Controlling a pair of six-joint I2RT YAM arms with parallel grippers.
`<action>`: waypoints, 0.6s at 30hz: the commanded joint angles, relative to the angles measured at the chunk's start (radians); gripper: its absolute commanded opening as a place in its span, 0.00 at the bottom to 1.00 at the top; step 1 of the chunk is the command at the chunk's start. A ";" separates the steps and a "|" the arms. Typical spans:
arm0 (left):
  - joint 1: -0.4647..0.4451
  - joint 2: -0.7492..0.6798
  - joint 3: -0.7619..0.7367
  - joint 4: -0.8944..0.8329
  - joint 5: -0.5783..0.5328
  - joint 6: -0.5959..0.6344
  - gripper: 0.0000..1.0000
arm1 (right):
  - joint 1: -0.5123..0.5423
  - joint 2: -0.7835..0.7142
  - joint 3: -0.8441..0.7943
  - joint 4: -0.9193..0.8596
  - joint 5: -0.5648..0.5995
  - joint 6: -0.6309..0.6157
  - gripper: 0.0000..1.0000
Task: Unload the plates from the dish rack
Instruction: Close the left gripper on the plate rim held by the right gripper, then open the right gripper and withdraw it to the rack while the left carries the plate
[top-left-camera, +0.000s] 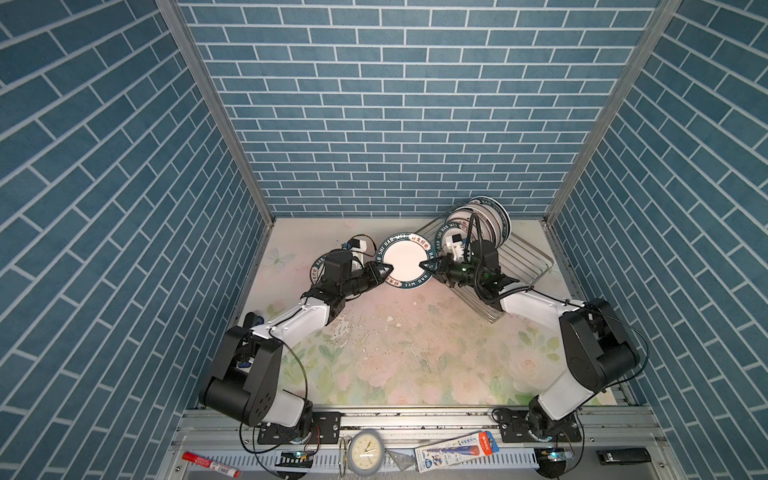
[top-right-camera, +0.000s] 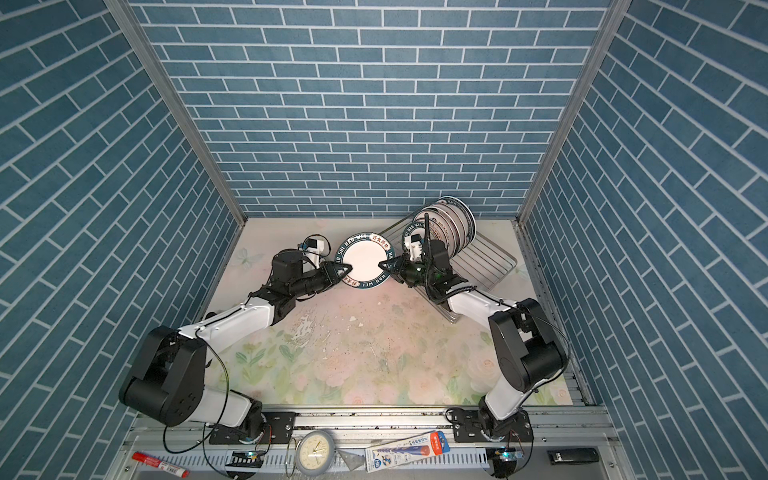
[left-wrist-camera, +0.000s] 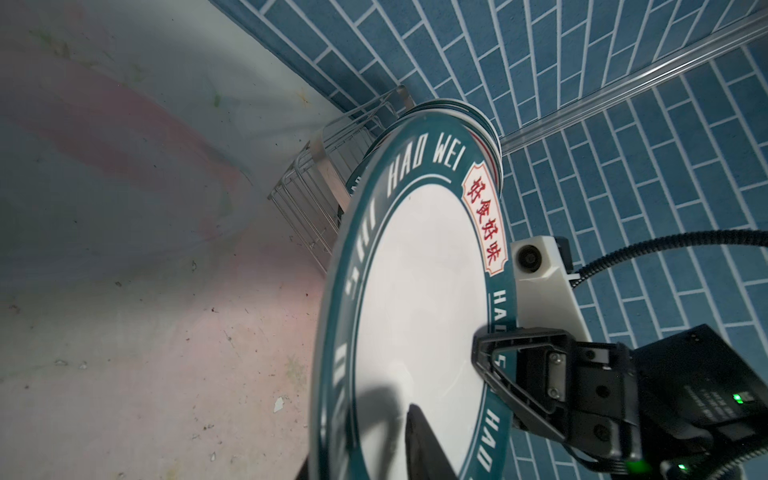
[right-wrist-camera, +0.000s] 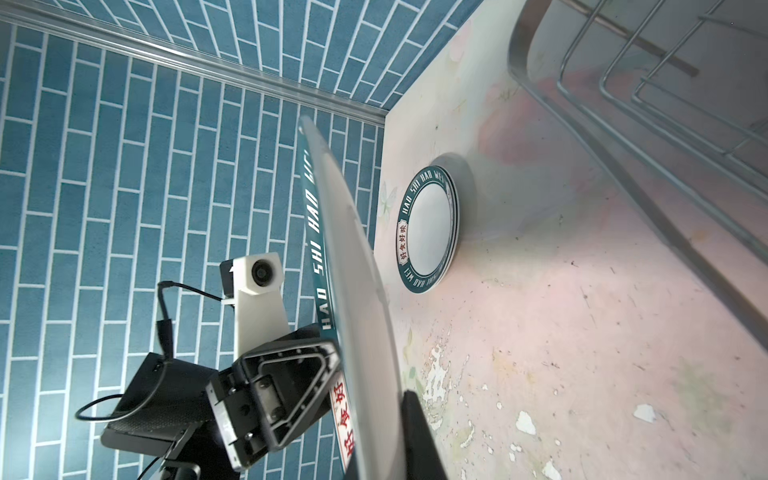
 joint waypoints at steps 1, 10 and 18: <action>-0.015 0.012 0.021 0.036 0.061 0.022 0.19 | 0.031 0.016 0.060 -0.002 -0.038 -0.032 0.00; -0.014 0.020 0.014 0.045 0.078 0.009 0.00 | 0.037 0.026 0.088 -0.054 -0.036 -0.074 0.11; -0.009 -0.010 0.026 -0.021 0.080 0.021 0.00 | 0.037 0.001 0.144 -0.197 0.002 -0.172 0.46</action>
